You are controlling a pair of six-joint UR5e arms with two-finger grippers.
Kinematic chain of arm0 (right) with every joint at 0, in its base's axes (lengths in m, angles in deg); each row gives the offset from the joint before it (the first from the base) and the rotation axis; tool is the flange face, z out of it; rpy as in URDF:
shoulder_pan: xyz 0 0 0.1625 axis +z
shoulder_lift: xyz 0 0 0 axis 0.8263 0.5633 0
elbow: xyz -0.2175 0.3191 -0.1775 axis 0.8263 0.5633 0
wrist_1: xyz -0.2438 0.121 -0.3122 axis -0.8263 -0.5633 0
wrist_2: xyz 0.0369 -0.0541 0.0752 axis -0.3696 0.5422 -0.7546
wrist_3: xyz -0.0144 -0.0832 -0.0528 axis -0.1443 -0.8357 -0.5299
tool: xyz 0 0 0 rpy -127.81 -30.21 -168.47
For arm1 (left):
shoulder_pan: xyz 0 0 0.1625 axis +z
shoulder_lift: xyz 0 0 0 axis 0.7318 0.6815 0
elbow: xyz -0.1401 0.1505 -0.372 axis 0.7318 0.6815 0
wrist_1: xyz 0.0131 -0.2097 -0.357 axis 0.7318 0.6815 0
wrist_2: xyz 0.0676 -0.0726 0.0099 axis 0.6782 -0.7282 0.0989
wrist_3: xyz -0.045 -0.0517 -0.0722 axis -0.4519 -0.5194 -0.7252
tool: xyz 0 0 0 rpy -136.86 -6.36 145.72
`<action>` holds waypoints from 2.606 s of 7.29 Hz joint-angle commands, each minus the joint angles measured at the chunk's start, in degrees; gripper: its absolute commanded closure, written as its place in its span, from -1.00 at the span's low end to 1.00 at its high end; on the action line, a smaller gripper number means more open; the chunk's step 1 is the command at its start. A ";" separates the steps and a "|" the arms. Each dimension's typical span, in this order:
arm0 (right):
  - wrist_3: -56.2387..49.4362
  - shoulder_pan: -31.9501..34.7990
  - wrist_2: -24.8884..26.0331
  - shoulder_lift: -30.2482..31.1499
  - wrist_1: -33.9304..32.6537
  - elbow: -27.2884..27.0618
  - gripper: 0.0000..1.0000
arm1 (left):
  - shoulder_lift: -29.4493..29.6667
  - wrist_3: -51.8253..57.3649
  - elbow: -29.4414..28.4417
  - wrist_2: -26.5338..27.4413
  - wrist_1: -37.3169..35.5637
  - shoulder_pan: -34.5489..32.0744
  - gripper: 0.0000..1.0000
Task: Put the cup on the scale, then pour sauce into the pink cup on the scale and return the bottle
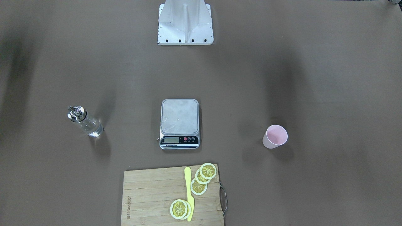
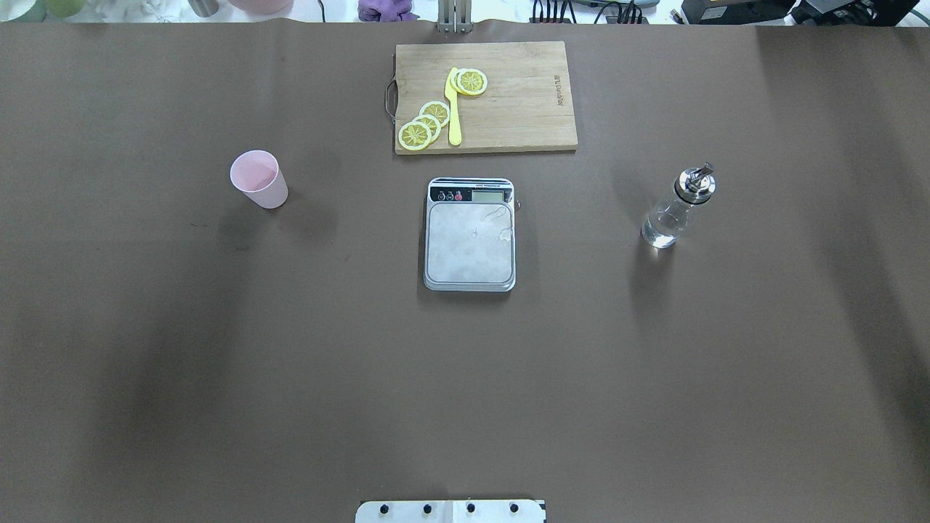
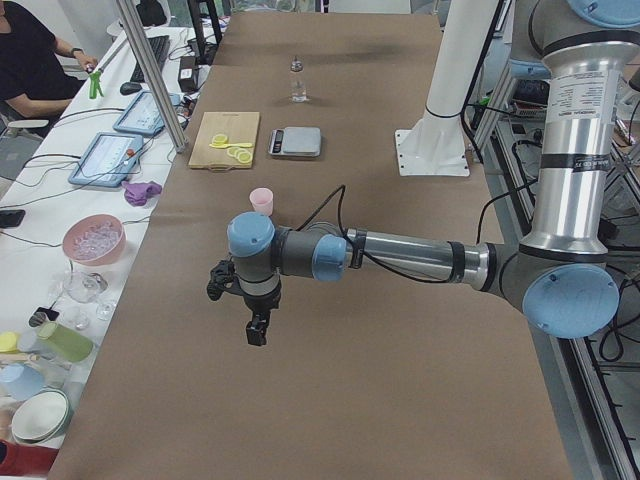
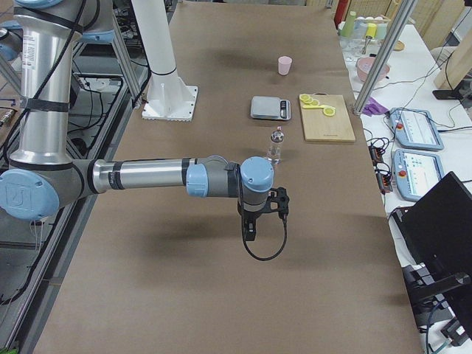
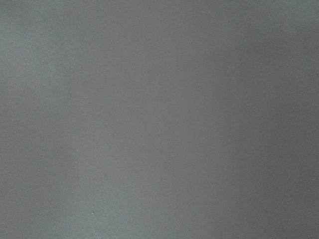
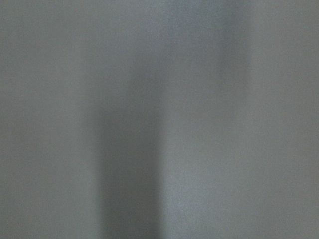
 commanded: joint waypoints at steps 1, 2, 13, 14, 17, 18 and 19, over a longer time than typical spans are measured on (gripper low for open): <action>0.00 0.00 -0.09 -0.09 0.00 -0.04 -1.00 | -1.33 0.04 0.51 0.02 1.33 0.05 -0.96; 0.00 0.00 -0.09 -0.01 0.09 -0.13 -1.00 | -1.42 0.04 0.52 0.02 1.34 0.05 -0.96; 0.00 0.00 0.00 -0.09 0.00 -0.66 -1.00 | -0.29 0.04 1.21 0.11 1.25 0.23 -0.96; 0.00 0.00 0.00 -0.18 0.00 -0.66 -1.00 | -0.28 -0.22 1.04 0.11 1.25 0.31 -0.96; 0.00 0.00 -0.35 -0.36 0.00 -0.66 -1.00 | 1.89 -0.84 5.00 0.02 0.81 0.67 -0.96; 0.00 -0.08 -0.44 -0.53 0.00 -0.66 -1.00 | 2.78 -0.92 5.78 -0.07 0.55 1.54 -0.96; 0.00 -0.09 -0.70 -0.53 0.00 -0.83 -1.00 | 3.66 -2.32 6.31 0.11 0.46 4.24 -0.96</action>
